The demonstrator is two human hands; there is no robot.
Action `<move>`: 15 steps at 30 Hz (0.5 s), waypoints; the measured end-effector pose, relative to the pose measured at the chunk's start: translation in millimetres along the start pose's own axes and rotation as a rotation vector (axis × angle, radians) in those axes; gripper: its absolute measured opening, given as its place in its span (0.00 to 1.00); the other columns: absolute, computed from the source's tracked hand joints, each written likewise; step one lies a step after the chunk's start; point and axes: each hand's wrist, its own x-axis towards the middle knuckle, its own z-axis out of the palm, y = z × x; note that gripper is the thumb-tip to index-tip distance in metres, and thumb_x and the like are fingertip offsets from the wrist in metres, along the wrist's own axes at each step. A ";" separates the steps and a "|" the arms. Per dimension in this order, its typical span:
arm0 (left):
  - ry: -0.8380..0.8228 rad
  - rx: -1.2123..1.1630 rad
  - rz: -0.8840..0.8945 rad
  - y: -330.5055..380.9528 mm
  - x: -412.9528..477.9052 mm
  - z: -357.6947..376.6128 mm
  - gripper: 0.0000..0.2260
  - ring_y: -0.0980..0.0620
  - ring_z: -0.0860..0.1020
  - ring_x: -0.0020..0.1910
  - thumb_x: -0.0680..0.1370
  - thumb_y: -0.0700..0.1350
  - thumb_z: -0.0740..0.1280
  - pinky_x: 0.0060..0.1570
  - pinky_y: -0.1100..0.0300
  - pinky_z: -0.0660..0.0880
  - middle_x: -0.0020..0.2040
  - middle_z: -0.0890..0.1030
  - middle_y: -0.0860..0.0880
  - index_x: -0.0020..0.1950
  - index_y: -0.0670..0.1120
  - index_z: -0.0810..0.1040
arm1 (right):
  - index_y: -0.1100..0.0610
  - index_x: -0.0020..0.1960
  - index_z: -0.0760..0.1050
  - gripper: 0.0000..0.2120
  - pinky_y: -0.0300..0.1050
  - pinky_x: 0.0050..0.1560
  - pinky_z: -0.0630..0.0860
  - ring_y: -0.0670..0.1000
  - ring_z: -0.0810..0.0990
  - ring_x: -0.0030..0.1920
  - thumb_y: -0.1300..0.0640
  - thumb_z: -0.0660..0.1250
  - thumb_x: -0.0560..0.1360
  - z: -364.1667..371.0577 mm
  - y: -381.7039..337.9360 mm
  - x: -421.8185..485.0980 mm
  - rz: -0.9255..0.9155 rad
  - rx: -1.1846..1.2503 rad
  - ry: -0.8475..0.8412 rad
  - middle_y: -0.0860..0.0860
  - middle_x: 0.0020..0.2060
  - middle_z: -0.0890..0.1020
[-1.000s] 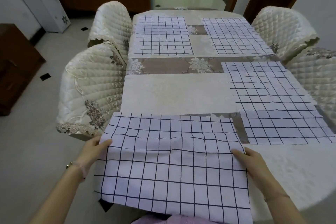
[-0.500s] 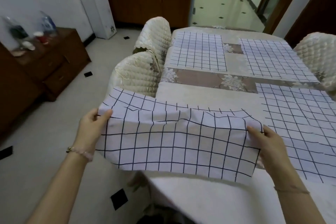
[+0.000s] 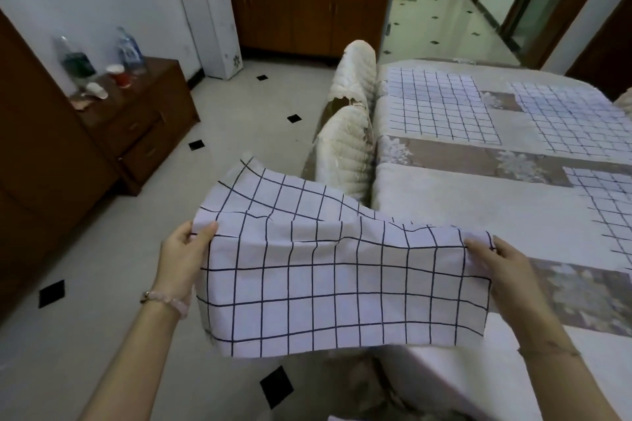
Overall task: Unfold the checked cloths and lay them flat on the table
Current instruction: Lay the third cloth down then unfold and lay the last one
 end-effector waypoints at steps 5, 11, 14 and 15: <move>-0.079 0.062 0.013 7.6 49.3 -40.7 0.06 0.47 0.77 0.44 0.77 0.45 0.66 0.42 0.57 0.74 0.43 0.80 0.44 0.48 0.43 0.79 | 0.56 0.44 0.82 0.06 0.47 0.43 0.78 0.49 0.82 0.37 0.56 0.67 0.74 47.5 -12.6 -12.6 -0.030 0.017 0.094 0.51 0.37 0.86; -0.121 0.037 0.108 40.7 113.9 -33.3 0.08 0.47 0.78 0.47 0.78 0.44 0.66 0.46 0.55 0.76 0.49 0.80 0.43 0.54 0.42 0.79 | 0.52 0.46 0.82 0.05 0.43 0.38 0.82 0.46 0.83 0.37 0.53 0.68 0.73 63.3 -40.5 -7.8 -0.092 0.034 0.210 0.48 0.37 0.86; -0.152 0.021 0.174 56.6 146.6 -14.8 0.05 0.47 0.76 0.46 0.77 0.45 0.66 0.46 0.53 0.74 0.47 0.78 0.42 0.49 0.45 0.78 | 0.51 0.44 0.81 0.06 0.37 0.35 0.81 0.43 0.82 0.34 0.50 0.69 0.71 65.6 -51.5 5.8 -0.115 0.038 0.288 0.47 0.34 0.85; -0.171 0.019 0.191 61.5 157.2 -7.1 0.03 0.48 0.75 0.45 0.77 0.44 0.66 0.46 0.53 0.74 0.46 0.78 0.42 0.47 0.46 0.78 | 0.52 0.45 0.80 0.06 0.34 0.33 0.80 0.42 0.82 0.34 0.50 0.69 0.71 67.4 -54.2 11.3 -0.123 0.045 0.316 0.46 0.33 0.84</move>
